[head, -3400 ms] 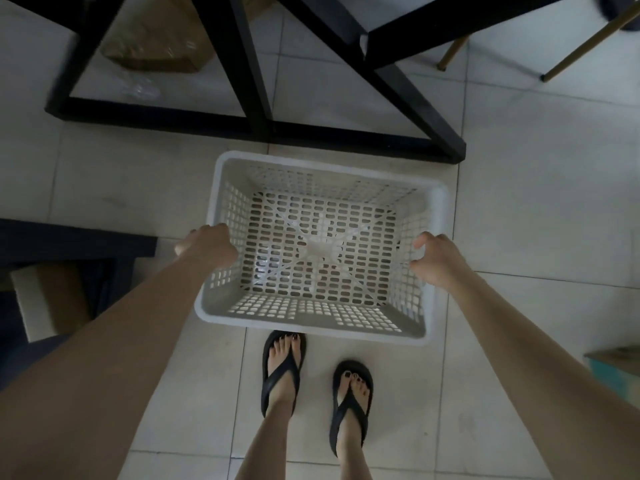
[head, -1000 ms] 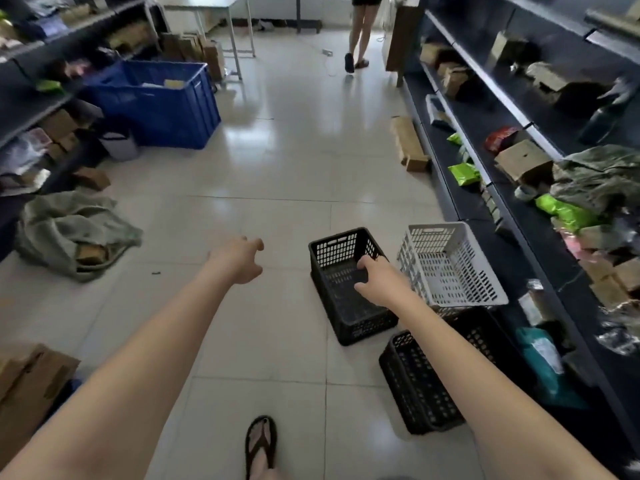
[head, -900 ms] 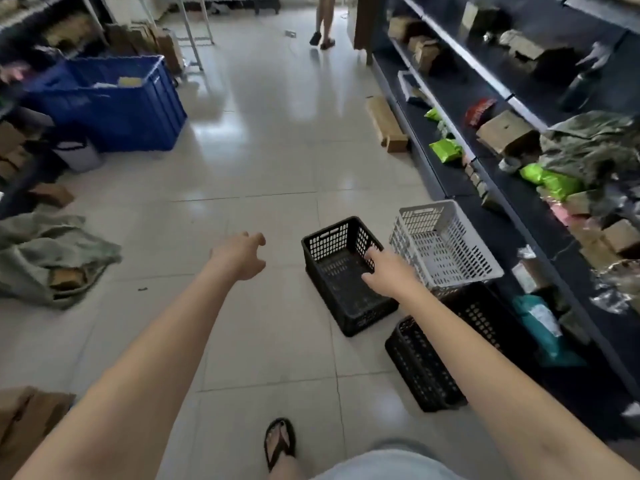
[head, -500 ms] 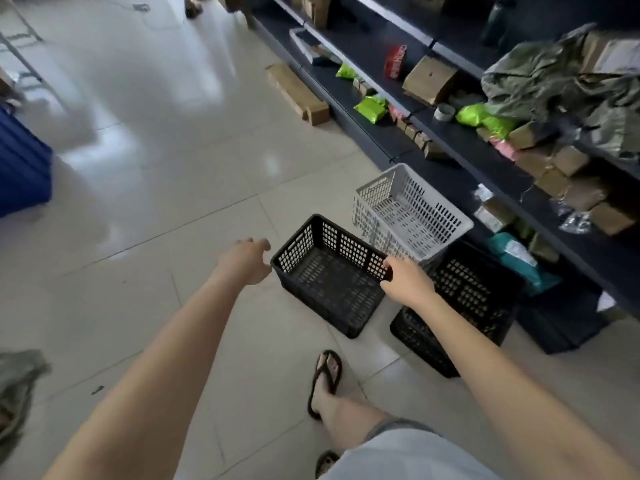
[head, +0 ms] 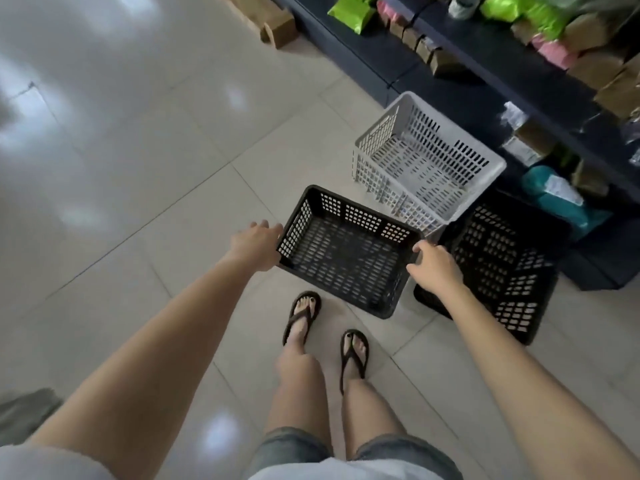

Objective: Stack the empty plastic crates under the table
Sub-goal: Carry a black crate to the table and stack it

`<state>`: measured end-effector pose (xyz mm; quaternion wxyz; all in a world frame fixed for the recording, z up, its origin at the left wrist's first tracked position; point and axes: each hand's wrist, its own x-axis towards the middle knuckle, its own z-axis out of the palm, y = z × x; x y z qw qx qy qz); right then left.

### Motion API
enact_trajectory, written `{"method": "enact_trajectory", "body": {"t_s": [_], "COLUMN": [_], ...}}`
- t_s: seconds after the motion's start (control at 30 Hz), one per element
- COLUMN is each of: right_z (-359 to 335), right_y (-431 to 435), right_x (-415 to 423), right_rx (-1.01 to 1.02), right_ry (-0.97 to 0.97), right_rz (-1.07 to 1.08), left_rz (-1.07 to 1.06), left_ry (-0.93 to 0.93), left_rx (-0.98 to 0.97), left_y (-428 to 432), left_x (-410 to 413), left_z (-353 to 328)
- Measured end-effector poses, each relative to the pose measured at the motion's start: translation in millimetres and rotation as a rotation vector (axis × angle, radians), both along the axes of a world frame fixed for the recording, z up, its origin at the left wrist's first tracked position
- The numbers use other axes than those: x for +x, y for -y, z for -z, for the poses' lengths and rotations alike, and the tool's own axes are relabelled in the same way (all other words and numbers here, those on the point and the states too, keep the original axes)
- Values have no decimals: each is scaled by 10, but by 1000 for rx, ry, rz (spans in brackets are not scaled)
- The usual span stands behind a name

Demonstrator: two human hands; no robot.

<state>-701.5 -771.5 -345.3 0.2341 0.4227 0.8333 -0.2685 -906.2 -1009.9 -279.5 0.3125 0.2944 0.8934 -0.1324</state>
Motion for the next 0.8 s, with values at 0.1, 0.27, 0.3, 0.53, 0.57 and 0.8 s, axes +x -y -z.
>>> {"method": "enact_trajectory", "body": {"t_s": [0.1, 0.27, 0.3, 0.53, 0.57, 0.8], "right_z": [317, 975, 1142, 2380, 2566, 3637], "right_y": [-98, -164, -181, -242, -252, -318], "right_x": [-129, -208, -220, -281, -274, -218], "right_rx": [2, -6, -7, -17, -18, 41], "right_ry": [23, 140, 154, 199, 201, 254], "right_rz": [62, 189, 207, 290, 300, 370], "left_rz": [84, 198, 206, 221, 221, 248], "left_ry": [50, 85, 78, 96, 93, 76], "left_rx": [-24, -40, -32, -60, -54, -99], "left_y": [-239, -547, -598, -637, -639, -646], "left_x": [-386, -967, -1086, -1546, -1591, -1747], "left_z": [388, 1205, 1387, 2706, 2895, 4066]}}
